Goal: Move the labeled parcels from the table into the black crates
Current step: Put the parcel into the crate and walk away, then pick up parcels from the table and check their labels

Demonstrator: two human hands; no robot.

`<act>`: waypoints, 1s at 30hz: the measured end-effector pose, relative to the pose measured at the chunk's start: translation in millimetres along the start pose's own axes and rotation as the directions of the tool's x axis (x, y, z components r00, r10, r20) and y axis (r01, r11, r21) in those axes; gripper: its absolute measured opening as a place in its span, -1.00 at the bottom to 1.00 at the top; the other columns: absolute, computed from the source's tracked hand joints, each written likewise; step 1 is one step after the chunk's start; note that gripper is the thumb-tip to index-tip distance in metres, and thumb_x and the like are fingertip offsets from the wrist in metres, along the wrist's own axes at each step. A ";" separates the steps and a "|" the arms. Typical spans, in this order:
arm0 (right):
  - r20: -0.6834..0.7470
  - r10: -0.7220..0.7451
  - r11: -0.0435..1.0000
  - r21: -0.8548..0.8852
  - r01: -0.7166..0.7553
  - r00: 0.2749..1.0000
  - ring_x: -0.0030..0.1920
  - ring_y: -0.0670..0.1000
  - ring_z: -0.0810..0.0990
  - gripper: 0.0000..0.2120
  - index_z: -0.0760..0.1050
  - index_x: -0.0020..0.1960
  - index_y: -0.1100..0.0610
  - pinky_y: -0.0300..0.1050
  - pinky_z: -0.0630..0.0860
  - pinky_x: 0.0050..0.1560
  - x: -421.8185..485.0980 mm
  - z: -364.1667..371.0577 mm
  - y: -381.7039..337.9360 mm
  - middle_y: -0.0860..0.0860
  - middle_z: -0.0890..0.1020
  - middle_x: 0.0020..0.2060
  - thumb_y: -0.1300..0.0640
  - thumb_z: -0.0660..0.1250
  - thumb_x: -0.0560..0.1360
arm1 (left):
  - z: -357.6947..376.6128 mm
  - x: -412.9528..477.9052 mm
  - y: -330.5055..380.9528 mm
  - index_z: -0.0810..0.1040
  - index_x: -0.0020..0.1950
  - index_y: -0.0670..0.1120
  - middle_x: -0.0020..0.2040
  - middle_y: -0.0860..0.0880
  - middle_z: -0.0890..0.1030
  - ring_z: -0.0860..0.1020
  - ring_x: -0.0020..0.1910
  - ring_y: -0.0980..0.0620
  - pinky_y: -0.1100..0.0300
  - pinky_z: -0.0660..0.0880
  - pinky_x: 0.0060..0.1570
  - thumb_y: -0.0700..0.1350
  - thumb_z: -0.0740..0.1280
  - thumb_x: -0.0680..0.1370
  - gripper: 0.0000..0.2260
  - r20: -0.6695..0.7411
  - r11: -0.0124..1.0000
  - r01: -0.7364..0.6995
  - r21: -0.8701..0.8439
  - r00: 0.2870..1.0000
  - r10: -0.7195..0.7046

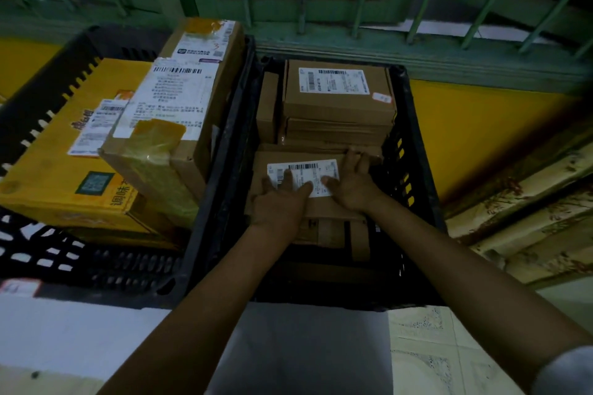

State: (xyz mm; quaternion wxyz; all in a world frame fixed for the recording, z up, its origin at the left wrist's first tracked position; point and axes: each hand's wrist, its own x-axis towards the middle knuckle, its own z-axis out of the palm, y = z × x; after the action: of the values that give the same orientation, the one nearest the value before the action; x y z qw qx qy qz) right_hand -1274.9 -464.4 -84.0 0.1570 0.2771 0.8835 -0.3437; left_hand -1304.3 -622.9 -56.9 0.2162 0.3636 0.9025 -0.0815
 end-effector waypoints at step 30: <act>-0.535 0.761 0.269 0.776 0.571 0.368 0.26 -0.05 0.52 -0.42 0.39 0.39 0.16 -0.08 0.40 0.26 -550.0 22.2 259.4 0.04 0.56 0.26 -0.21 -0.06 0.63 | 37.2 -266.6 418.8 0.34 0.43 -0.25 0.40 -0.15 0.43 0.39 0.39 -0.01 0.26 0.30 0.26 -0.07 -0.01 0.69 -0.60 -0.208 -0.050 -0.275 -0.960 0.583 0.786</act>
State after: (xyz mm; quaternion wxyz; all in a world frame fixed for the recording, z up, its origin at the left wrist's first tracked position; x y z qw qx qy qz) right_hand -679.5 -531.3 22.5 -0.5389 0.5166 0.3624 -0.5579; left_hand -831.2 -497.2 34.0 0.5848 0.4562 0.4478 0.4994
